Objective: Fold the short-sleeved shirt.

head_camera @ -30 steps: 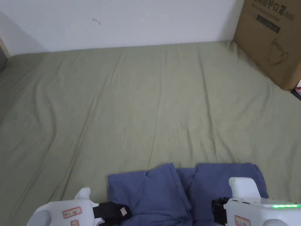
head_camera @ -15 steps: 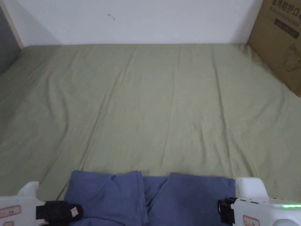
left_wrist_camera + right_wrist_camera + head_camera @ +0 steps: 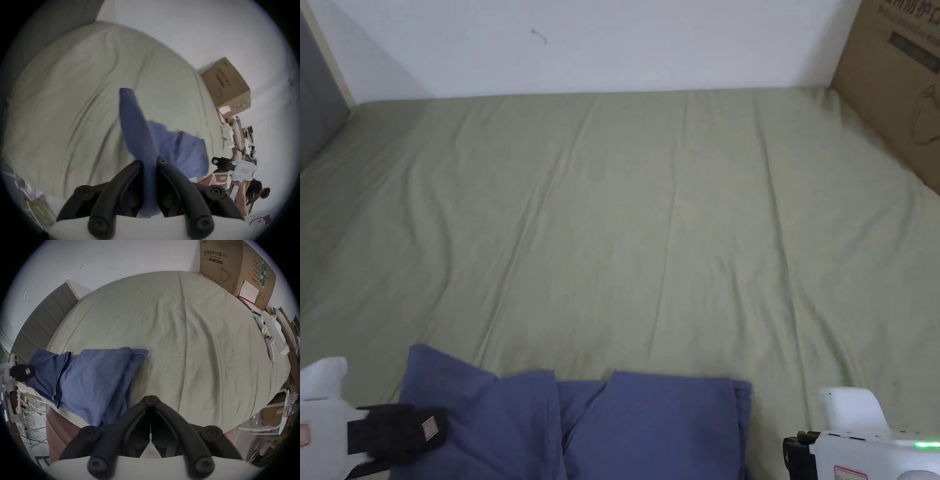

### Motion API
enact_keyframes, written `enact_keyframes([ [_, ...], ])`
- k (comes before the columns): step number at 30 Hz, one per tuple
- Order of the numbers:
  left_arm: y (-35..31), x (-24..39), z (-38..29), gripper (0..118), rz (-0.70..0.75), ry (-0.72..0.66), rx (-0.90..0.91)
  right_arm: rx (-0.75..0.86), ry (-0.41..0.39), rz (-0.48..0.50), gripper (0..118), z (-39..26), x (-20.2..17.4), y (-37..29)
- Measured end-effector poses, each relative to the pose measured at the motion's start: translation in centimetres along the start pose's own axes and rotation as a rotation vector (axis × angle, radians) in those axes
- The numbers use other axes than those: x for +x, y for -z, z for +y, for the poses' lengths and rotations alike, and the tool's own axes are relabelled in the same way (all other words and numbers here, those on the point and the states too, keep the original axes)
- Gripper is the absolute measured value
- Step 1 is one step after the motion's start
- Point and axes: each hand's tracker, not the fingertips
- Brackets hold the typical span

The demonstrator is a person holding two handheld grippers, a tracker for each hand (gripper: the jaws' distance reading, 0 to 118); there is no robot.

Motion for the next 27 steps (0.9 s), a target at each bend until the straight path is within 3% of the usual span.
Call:
enact_keyframes([
  [6,2.2,9.9,0.4,10,-0.092,0.216,-0.019,0.01,0.042,-0.015,0,-0.2,2.1,-0.6],
  [8,4.4,11.9,0.2,10,-0.142,0.277,-0.065,0.025,-0.006,-0.082,0,-0.4,2.4,-1.1],
  [15,14.0,18.2,-2.8,11,-0.23,0.325,-0.258,0.031,0.049,-0.08,0,-1.3,4.5,-1.4],
  [17,16.8,18.9,-4.0,25,-0.247,0.387,-0.336,0.018,0.058,-0.086,0,-1.5,4.8,-1.3],
  [20,18.5,19.0,-5.0,77,-0.21,0.303,-0.395,0.007,0.077,-0.08,0,-1.9,5.4,-1.3],
  [22,17.8,18.5,-4.6,96,-0.247,0.229,-0.372,0.003,0.085,-0.081,0,-2.2,5.8,-1.0],
  [25,16.0,16.2,-2.6,98,-0.321,0.136,-0.302,-0.002,0.095,-0.076,0,-2.2,6.1,-0.9],
  [27,14.6,14.6,-1.6,86,-0.316,0.095,-0.229,-0.005,0.1,-0.075,0,-2.1,6.1,-0.8],
])
